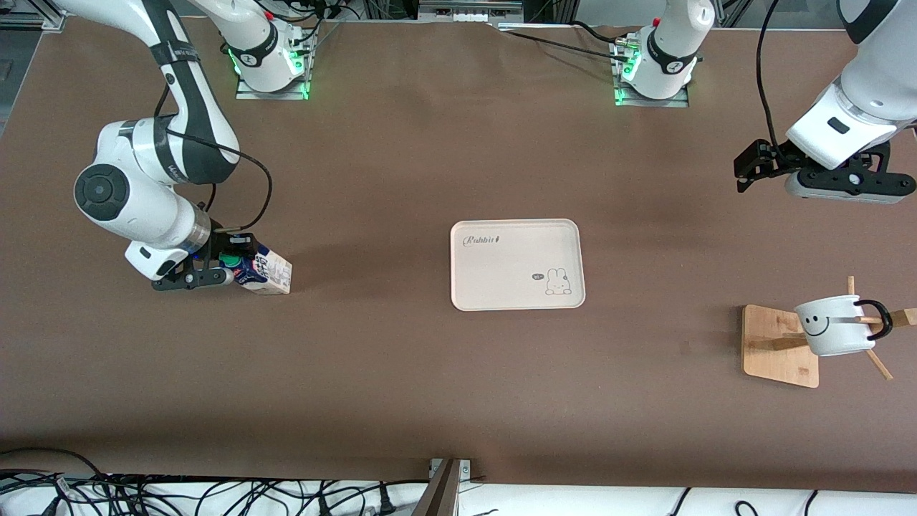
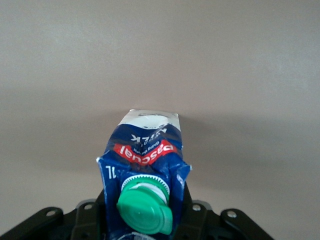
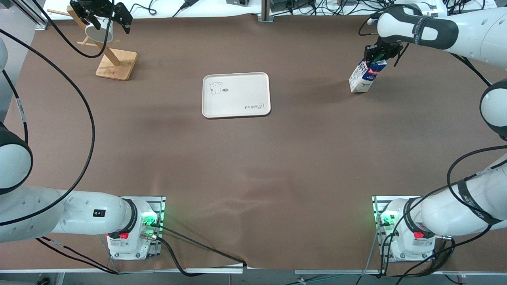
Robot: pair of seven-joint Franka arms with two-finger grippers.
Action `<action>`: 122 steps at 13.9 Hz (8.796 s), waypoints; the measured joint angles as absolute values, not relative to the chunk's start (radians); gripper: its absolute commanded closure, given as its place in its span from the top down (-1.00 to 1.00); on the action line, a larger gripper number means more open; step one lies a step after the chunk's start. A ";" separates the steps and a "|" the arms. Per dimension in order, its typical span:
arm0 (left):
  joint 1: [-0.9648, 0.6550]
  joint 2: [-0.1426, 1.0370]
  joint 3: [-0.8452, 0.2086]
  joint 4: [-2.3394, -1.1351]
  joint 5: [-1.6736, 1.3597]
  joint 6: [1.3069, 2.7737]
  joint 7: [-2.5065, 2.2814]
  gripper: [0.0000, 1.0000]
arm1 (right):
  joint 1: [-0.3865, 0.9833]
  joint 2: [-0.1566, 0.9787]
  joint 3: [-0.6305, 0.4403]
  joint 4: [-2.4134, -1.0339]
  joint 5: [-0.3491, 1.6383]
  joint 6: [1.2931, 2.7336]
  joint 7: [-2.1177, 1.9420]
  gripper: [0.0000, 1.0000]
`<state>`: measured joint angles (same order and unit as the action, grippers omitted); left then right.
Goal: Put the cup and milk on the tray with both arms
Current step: 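Carry the milk carton with the right gripper over the white tray, then lower the carton onto the tray and open the right gripper, then withdraw the right gripper while the left gripper reaches the white mug, then grasp the white mug by its rim with the left gripper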
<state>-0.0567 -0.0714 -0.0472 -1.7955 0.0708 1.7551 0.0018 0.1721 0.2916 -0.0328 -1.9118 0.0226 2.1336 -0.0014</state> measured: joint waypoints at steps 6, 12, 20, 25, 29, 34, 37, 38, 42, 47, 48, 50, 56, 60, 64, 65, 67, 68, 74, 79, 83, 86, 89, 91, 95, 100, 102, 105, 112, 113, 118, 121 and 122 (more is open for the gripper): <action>-0.057 -0.071 -0.047 -1.796 0.071 1.755 0.002 1.00 | 0.237 0.289 -0.010 -1.747 0.092 1.953 0.004 0.08; -0.055 -0.071 -0.047 -1.796 0.071 1.755 0.002 1.00 | 0.477 0.361 0.000 -1.603 0.113 1.931 0.267 0.09; -0.051 -0.066 -0.041 -1.793 0.071 1.755 0.001 1.00 | 0.732 0.616 0.000 -1.278 0.111 1.936 0.559 0.09; -0.051 -0.057 -0.042 -1.784 0.071 1.755 0.001 1.00 | 0.778 0.708 -0.004 -1.215 0.084 1.974 0.573 0.09; -0.051 -0.057 -0.042 -1.781 0.071 1.755 0.001 1.00 | 0.809 0.740 -0.006 -1.214 0.025 1.983 0.593 0.10; -0.051 -0.054 -0.043 -1.773 0.071 1.755 0.001 1.00 | 0.813 0.751 -0.011 -1.214 0.018 1.984 0.596 0.36; -0.051 -0.052 -0.043 -1.769 0.071 1.755 0.001 1.00 | 0.815 0.752 -0.011 -1.213 0.017 1.986 0.608 1.00; -0.051 -0.051 -0.043 -1.767 0.071 1.755 0.001 1.00 | 0.815 0.752 -0.013 -1.212 0.017 1.987 0.614 1.00; -0.051 -0.040 -0.043 -1.751 0.071 1.755 0.001 1.00 | 0.815 0.752 -0.019 -1.175 0.017 1.986 0.654 1.00; -0.051 -0.030 -0.043 -1.742 0.071 1.755 0.001 1.00 | 0.810 0.708 -0.030 -1.140 0.017 1.919 0.712 1.00; -0.051 -0.029 -0.042 -1.740 0.071 1.755 0.001 1.00 | 0.799 0.684 -0.034 -1.135 0.017 1.888 0.713 1.00; -0.050 -0.018 -0.041 -1.722 0.071 1.755 0.001 1.00 | 0.756 0.629 -0.040 -1.130 0.023 1.837 0.713 1.00; -0.046 0.070 -0.038 -1.617 0.071 1.755 0.000 1.00 | 0.521 0.492 -0.045 -1.126 0.128 1.644 0.586 1.00; -0.045 0.174 -0.036 -1.539 0.071 1.756 0.000 1.00 | 0.461 0.394 -0.109 -1.132 0.130 1.476 0.427 1.00; -0.038 0.217 -0.034 -1.530 0.071 1.821 -0.101 1.00 | 0.457 0.239 -0.209 -1.271 0.132 1.432 0.278 1.00; -0.038 0.216 -0.034 -1.532 0.071 1.833 -0.158 1.00 | 0.450 0.194 -0.225 -1.323 0.131 1.432 0.245 1.00; -0.038 0.199 -0.038 -1.569 0.081 1.916 -0.264 1.00 | 0.398 0.103 -0.235 -1.433 0.129 1.435 0.178 1.00; -0.037 0.179 -0.039 -1.618 0.089 2.003 -0.298 1.00 | 0.366 0.060 -0.236 -1.487 0.124 1.444 0.142 1.00; 0.067 0.006 -0.038 -2.143 0.097 2.727 -0.416 1.00 | 0.222 -0.107 -0.168 -1.745 0.045 1.598 -0.015 1.00; 0.133 0.031 -0.038 -2.236 0.094 2.924 -0.641 1.00 | 0.212 -0.106 -0.151 -1.756 -0.002 1.641 -0.045 1.00; 0.168 0.138 -0.037 -2.165 0.038 2.991 -0.661 1.00 | 0.210 -0.095 -0.147 -1.738 -0.006 1.644 -0.045 1.00; 0.167 0.221 -0.042 -2.082 0.013 3.019 -0.665 1.00 | 0.205 -0.094 -0.148 -1.717 -0.007 1.643 -0.045 1.00; 0.167 0.268 -0.045 -2.023 0.012 3.020 -0.668 0.54 | 0.199 -0.087 -0.148 -1.698 -0.007 1.642 -0.045 1.00; 0.167 0.272 -0.044 -2.018 0.012 3.020 -0.668 0.52 | 0.199 -0.081 -0.146 -1.691 -0.007 1.642 -0.045 1.00; 0.182 0.272 -0.043 -2.024 0.012 3.020 -0.668 0.49 | 0.200 -0.074 -0.137 -1.685 -0.007 1.642 -0.045 1.00; 0.186 0.265 -0.042 -2.040 0.012 3.020 -0.668 -0.14 | 0.200 -0.074 -0.137 -1.685 -0.007 1.642 -0.045 1.00; 0.186 0.253 -0.042 -2.055 0.012 3.020 -0.668 -0.40 | 0.200 -0.074 -0.137 -1.685 -0.007 1.642 -0.045 1.00; 0.186 0.236 -0.042 -2.067 0.012 3.020 -0.668 -0.81 | 0.200 -0.074 -0.137 -1.685 -0.007 1.641 -0.045 1.00; 0.180 0.201 -0.065 -2.076 0.012 3.002 -0.668 -1.00 | 0.199 -0.074 -0.138 -1.684 -0.007 1.641 -0.045 1.00; 0.179 0.193 -0.074 -2.076 0.012 2.991 -0.664 -1.00 | 0.199 -0.074 -0.138 -1.684 -0.007 1.641 -0.045 1.00; 0.176 0.163 -0.113 -2.076 0.013 2.957 -0.568 -1.00 | 0.199 -0.074 -0.139 -1.684 -0.007 1.641 -0.045 1.00; 0.176 0.140 -0.133 -2.076 0.013 2.931 -0.482 -1.00 | 0.199 -0.074 -0.139 -1.684 -0.007 1.641 -0.045 1.00; 0.176 0.133 -0.138 -2.076 0.013 2.927 -0.448 -1.00 | 0.199 -0.074 -0.139 -1.684 -0.007 1.641 -0.045 1.00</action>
